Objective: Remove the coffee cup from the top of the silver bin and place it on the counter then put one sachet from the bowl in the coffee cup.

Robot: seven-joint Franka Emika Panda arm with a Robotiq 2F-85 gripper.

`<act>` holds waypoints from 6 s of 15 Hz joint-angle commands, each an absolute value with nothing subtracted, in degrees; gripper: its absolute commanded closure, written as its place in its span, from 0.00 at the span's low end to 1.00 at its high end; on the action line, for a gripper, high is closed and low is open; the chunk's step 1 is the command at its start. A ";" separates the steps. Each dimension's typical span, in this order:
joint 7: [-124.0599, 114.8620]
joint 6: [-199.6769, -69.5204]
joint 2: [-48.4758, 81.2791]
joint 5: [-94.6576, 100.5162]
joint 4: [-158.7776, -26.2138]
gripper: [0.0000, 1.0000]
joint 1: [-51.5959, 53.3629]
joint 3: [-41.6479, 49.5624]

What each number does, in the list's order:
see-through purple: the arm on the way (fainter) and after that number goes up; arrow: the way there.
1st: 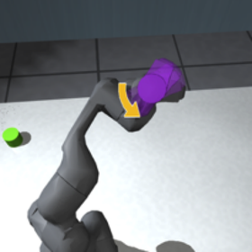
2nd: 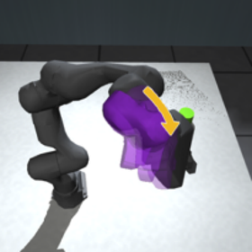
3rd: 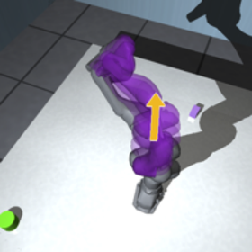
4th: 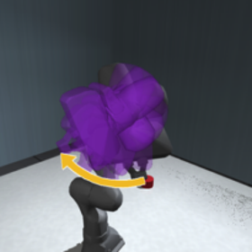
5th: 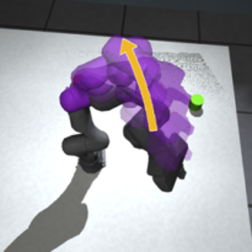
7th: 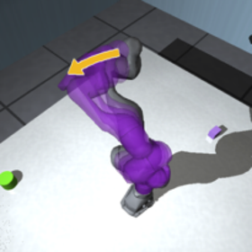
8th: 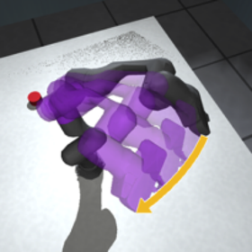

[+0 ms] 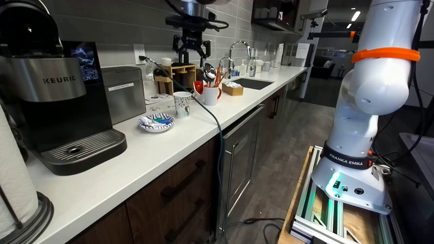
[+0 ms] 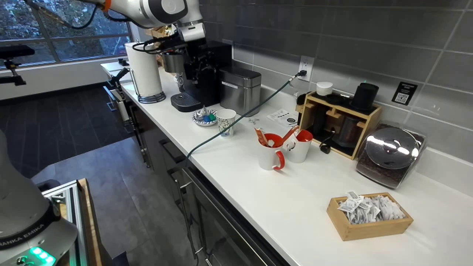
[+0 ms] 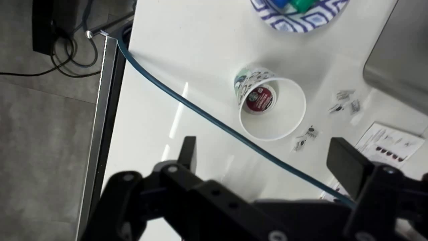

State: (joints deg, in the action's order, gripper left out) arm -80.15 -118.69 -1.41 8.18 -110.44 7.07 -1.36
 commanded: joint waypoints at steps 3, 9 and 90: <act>-65.67 -118.34 -2.11 -0.98 -111.64 0.00 8.08 -5.87; -51.48 -114.66 8.43 -4.83 -106.14 0.00 8.97 -8.36; -30.16 -105.66 42.02 4.08 -73.85 0.69 17.28 -1.88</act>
State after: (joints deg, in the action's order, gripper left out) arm -28.46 -106.69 39.74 4.58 -76.82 16.13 -2.47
